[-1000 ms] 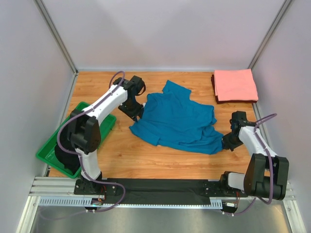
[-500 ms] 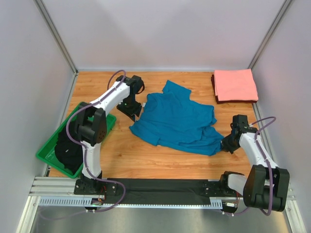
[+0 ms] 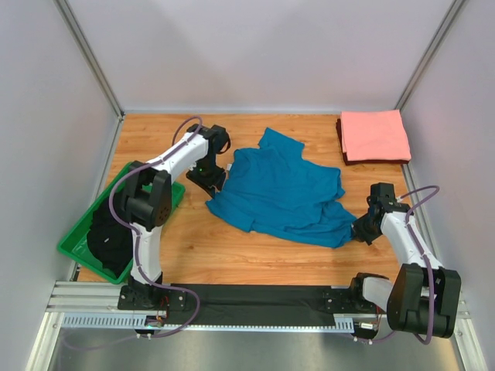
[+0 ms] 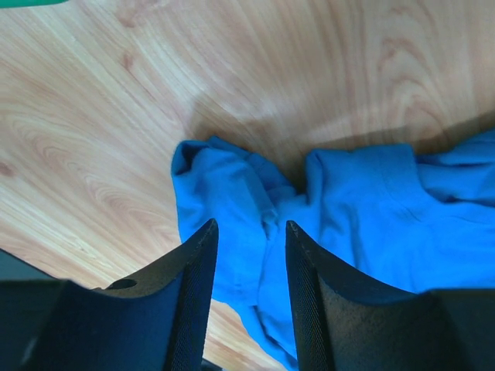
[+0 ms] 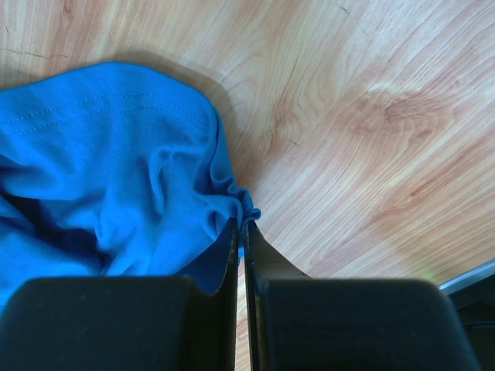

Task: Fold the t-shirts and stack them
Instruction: Flatten the tshirt out

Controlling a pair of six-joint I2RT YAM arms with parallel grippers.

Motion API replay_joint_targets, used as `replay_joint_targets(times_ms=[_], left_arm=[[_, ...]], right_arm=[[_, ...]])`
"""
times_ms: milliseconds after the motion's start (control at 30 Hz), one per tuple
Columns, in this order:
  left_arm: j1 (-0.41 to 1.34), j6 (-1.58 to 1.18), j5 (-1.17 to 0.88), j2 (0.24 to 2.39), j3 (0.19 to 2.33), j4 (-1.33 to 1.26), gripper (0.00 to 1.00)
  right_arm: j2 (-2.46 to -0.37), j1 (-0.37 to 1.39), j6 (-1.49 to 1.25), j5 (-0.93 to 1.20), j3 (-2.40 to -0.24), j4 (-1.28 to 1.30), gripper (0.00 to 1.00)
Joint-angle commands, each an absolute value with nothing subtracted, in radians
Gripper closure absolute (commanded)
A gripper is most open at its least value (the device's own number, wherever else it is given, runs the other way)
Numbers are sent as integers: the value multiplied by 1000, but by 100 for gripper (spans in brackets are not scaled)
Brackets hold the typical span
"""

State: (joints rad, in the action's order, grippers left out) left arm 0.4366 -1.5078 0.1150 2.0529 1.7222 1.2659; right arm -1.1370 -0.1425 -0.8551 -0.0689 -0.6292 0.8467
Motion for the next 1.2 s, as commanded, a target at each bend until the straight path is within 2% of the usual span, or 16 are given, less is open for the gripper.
replay_joint_targets(times_ms=[0,433,700,733,767,833,867,900,1167], left_arm=[[431,-1537,133,2043,1697,1259,52],[431,-1506,133,2091,1718,1230,56],[433,-1479,121,2114,1735,1265,65],[433,-1485,124,2102,1736,1272,68],[433,-1483,129,2094,1736,1285,76],[433,-1471,146,2062,1759,1317,86],[433,-1463,153,2048,1773,1330,96],[433,-1457,175,2034,1808,1347,100],[433,-1414,343,1797,2005,1430,100]], right_arm=[[-1118,-140,-833,-90,-634,811,100],[-1094,-141,-842,-77,-592,808,100],[-1101,-141,-842,-89,-610,810,100],[-1103,-141,-839,-94,-614,810,100],[-1104,-141,-836,-107,-620,813,100],[-1108,-141,-828,-133,-659,843,100],[-1112,-141,-830,-150,-687,862,100],[-1117,-141,-830,-178,-749,880,100],[-1224,-146,-903,-203,-1202,1049,100]])
